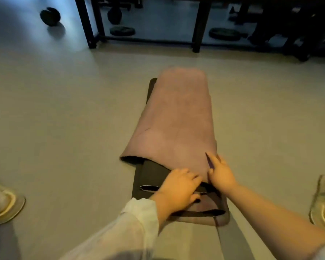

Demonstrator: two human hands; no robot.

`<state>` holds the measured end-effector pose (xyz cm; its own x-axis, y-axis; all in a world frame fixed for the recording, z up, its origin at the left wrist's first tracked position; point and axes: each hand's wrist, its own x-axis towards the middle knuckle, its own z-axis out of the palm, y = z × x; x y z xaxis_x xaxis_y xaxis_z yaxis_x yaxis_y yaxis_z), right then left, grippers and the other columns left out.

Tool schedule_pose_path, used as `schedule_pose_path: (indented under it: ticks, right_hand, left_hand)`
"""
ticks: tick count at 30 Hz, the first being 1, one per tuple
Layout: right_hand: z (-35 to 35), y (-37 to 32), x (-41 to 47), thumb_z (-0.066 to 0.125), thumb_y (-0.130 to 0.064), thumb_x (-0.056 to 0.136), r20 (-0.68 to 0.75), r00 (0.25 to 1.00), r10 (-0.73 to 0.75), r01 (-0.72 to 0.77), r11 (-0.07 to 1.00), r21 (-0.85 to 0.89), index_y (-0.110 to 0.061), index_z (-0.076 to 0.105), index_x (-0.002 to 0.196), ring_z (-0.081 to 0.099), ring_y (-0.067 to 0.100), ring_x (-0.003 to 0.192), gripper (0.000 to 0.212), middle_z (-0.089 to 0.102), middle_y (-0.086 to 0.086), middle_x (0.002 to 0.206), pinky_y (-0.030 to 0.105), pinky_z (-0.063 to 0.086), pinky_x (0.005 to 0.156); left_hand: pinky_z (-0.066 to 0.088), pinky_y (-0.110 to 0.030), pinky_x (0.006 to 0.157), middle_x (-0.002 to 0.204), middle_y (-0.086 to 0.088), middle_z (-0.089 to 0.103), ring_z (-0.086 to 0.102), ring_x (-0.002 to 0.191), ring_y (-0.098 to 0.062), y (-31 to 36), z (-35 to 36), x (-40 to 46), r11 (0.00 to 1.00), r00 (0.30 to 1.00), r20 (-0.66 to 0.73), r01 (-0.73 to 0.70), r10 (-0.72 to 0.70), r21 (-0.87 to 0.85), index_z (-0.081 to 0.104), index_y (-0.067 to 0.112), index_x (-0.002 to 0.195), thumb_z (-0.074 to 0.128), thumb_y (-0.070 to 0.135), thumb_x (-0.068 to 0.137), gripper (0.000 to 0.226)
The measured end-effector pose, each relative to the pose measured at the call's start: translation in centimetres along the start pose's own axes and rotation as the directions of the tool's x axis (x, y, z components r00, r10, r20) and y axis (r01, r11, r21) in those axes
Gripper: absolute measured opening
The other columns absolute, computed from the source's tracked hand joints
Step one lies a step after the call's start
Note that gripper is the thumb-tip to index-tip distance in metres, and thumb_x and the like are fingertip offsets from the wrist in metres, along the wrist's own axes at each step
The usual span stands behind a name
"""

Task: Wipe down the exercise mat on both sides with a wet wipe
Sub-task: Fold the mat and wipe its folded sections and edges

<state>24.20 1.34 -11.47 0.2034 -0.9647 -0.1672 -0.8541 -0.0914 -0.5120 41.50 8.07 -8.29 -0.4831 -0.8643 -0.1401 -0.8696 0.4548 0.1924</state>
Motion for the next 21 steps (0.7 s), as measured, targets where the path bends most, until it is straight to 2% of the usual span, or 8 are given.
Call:
schedule_pose_path:
  ticks: [2, 5, 7, 12, 15, 17, 19, 21]
  right_hand:
    - [0.6, -1.1, -0.4, 0.044, -0.004, 0.089, -0.047, 0.999, -0.005, -0.001, 0.993, -0.121, -0.02, 0.03, 0.147, 0.023, 0.035, 0.14, 0.062, 0.008, 0.017, 0.156, 0.038, 0.023, 0.114]
    - [2.1, -2.5, -2.3, 0.051, -0.017, 0.088, -0.03, 0.982, -0.189, 0.16, 0.897, -0.412, -0.03, 0.025, 0.146, 0.006, 0.034, 0.143, 0.065, 0.001, 0.012, 0.158, 0.055, 0.01, 0.115]
    - [3.3, -3.2, -4.3, 0.052, -0.033, 0.086, 0.079, 0.958, -0.276, 0.275, 0.803, -0.528, -0.031, 0.016, 0.148, -0.002, 0.034, 0.144, 0.072, -0.004, 0.009, 0.158, 0.062, 0.002, 0.11]
    - [5.9, -3.6, -7.9, 0.049, -0.063, 0.075, 0.212, 0.93, -0.301, 0.365, 0.666, -0.651, -0.027, -0.008, 0.15, -0.016, 0.039, 0.142, 0.101, -0.016, 0.013, 0.156, 0.068, -0.019, 0.099]
    - [6.8, -3.3, -9.3, 0.053, -0.057, 0.077, 0.207, 0.934, -0.293, 0.35, 0.626, -0.697, -0.025, -0.015, 0.148, -0.022, 0.043, 0.139, 0.104, -0.019, 0.017, 0.154, 0.068, -0.024, 0.094]
    - [6.8, -3.6, -9.6, 0.058, -0.053, 0.079, 0.177, 0.938, -0.298, 0.33, 0.611, -0.72, -0.022, -0.012, 0.147, -0.023, 0.043, 0.136, 0.103, -0.02, 0.018, 0.151, 0.069, -0.021, 0.096]
    - [6.9, -3.9, -9.6, 0.062, -0.047, 0.08, 0.195, 0.923, -0.333, 0.363, 0.576, -0.733, -0.017, -0.018, 0.144, -0.025, 0.045, 0.134, 0.107, -0.027, 0.024, 0.147, 0.07, -0.019, 0.097]
    - [7.5, -4.2, -9.6, 0.06, -0.04, 0.084, 0.253, 0.89, -0.379, 0.43, 0.514, -0.742, -0.011, -0.038, 0.135, -0.036, 0.047, 0.128, 0.115, -0.043, 0.026, 0.139, 0.071, -0.025, 0.094]
  left_hand:
    - [0.028, -0.039, 0.106, 0.145, -0.009, 0.037, 0.036, 0.128, -0.028, -3.4, -0.1, -2.6, 0.983, 0.994, -0.107, 0.018, 0.002, 0.181, 0.034, 0.018, 0.143, 0.056, 0.05, 0.086, 0.069]
    - [-0.004, -0.045, 0.114, 0.157, -0.011, -0.007, -0.003, 0.143, -0.029, -6.7, 1.6, -6.1, 0.959, 0.994, 0.092, 0.038, -0.066, 0.282, -0.002, 0.027, 0.15, 0.056, 0.07, 0.074, 0.106]
    - [-0.012, -0.047, 0.111, 0.154, -0.012, -0.023, -0.017, 0.142, -0.031, -9.7, 2.4, -7.9, 0.953, 0.994, 0.068, 0.064, -0.088, 0.295, -0.023, 0.028, 0.145, 0.058, 0.072, 0.071, 0.118]
    - [-0.013, -0.055, 0.108, 0.144, -0.015, -0.04, -0.035, 0.134, -0.034, -8.9, 4.4, -9.2, 0.95, 0.986, 0.0, 0.16, -0.166, 0.267, -0.048, 0.032, 0.125, 0.061, 0.044, 0.081, 0.118]
    - [-0.014, -0.06, 0.107, 0.13, -0.015, -0.054, -0.046, 0.123, -0.035, -7.8, 5.1, -8.7, 0.949, 0.985, -0.02, 0.173, -0.174, 0.264, -0.049, 0.033, 0.123, 0.059, 0.04, 0.083, 0.116]
    - [-0.016, -0.06, 0.106, 0.133, -0.016, -0.052, -0.048, 0.122, -0.034, -7.4, 5.3, -8.3, 0.945, 0.984, -0.041, 0.179, -0.174, 0.273, -0.051, 0.033, 0.122, 0.06, 0.037, 0.083, 0.117]
    - [-0.013, -0.06, 0.108, 0.142, -0.015, -0.043, -0.043, 0.127, -0.035, -7.5, 5.0, -7.8, 0.941, 0.977, -0.067, 0.213, -0.202, 0.262, -0.052, 0.034, 0.121, 0.062, 0.035, 0.083, 0.12]
    - [-0.007, -0.061, 0.109, 0.146, -0.016, -0.036, -0.028, 0.137, -0.04, -7.6, 4.3, -7.2, 0.937, 0.977, -0.092, 0.21, -0.191, 0.278, -0.049, 0.034, 0.122, 0.064, 0.036, 0.081, 0.12]
